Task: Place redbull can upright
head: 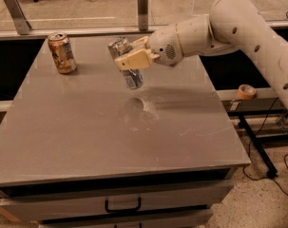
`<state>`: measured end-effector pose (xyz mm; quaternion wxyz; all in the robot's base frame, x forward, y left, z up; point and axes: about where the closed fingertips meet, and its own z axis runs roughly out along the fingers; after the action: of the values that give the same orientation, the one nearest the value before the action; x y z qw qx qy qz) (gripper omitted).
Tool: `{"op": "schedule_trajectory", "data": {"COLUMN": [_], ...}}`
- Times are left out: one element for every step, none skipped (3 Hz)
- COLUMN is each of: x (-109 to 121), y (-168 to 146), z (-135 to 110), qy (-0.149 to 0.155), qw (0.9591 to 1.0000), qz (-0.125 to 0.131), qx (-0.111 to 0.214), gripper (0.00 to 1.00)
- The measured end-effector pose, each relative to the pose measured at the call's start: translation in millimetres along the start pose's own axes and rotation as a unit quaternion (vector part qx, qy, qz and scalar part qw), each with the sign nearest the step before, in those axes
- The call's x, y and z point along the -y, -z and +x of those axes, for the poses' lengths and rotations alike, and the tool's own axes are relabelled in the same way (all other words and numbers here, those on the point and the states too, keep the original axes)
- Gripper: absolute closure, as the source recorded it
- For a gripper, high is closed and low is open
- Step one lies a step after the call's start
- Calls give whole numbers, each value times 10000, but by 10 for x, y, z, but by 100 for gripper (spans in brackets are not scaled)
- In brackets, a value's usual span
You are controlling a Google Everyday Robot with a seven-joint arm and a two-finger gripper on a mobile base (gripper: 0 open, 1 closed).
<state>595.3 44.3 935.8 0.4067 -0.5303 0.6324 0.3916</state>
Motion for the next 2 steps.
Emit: {"op": "schedule_trajectory", "data": {"x": [62, 156], "y": [22, 38], "z": [135, 269], "qy": [81, 88], "qw": [9991, 9973], "qz": [-206, -292], "qx": [368, 670], "gripper": [100, 82]}}
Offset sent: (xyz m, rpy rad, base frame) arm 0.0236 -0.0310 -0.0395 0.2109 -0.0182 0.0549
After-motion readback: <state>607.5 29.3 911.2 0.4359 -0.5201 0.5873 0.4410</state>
